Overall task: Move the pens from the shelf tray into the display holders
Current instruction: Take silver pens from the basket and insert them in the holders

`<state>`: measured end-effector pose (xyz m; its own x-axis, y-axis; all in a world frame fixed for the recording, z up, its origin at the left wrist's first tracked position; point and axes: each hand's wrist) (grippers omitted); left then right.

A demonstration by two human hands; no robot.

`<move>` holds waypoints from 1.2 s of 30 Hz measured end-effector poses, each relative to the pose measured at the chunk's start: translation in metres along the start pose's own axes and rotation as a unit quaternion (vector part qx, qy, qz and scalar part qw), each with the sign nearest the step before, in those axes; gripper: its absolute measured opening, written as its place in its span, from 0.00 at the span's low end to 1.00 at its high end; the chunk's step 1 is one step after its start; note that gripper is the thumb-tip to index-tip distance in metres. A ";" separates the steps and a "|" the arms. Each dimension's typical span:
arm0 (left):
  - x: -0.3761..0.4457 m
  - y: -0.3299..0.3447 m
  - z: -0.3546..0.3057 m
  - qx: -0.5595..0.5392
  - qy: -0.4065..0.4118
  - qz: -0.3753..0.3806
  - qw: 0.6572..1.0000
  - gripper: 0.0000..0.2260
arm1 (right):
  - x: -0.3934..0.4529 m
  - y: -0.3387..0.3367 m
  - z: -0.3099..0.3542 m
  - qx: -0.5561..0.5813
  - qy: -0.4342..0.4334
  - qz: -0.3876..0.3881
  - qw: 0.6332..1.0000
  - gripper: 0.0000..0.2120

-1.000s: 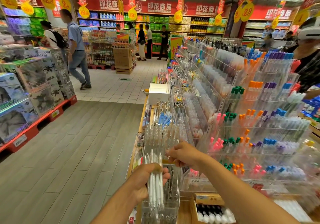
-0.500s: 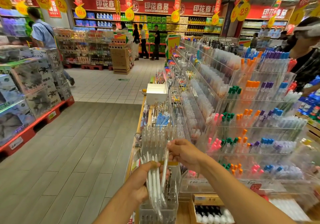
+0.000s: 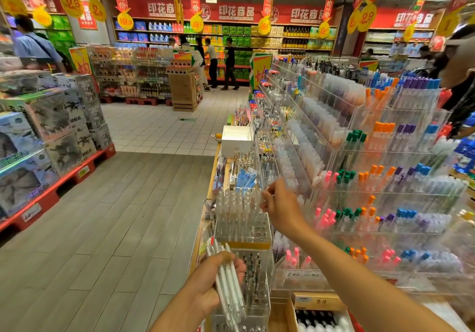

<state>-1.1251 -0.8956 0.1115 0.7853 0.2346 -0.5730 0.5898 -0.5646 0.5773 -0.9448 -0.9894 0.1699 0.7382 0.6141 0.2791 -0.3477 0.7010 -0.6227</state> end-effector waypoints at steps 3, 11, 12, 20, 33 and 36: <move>0.001 0.001 -0.004 0.002 -0.004 0.001 1.000 0.07 | 0.000 0.008 0.000 -0.062 -0.006 0.037 0.997 0.07; -0.002 0.005 -0.008 0.021 0.014 -0.005 1.000 0.07 | 0.004 0.013 0.010 -0.143 0.006 0.064 0.988 0.10; -0.002 0.005 -0.008 0.021 0.014 -0.005 1.000 0.09 | 0.005 0.012 0.011 -0.143 0.009 0.062 0.988 0.10; -0.002 0.008 -0.010 0.048 0.004 0.013 0.999 0.07 | -0.011 0.003 0.001 -0.083 0.100 0.282 0.950 0.13; -0.008 0.023 -0.008 0.000 0.019 0.062 0.998 0.10 | -0.036 0.010 -0.008 0.364 0.205 0.308 0.855 0.08; -0.005 0.021 -0.005 -0.017 0.008 0.026 0.999 0.11 | -0.029 -0.002 -0.002 0.394 0.197 0.219 0.871 0.07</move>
<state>-1.1161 -0.9050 0.1294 0.8175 0.2181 -0.5330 0.5542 -0.5498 0.6250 -0.9646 -1.0095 0.1609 0.5231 0.8211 -0.2283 -0.8192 0.5583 0.1309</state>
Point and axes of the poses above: each hand's wrist, its own x-axis towards the middle knuckle, its own y-axis out of the palm, z = x × y, and after that the axes turned 1 degree about z, right-handed
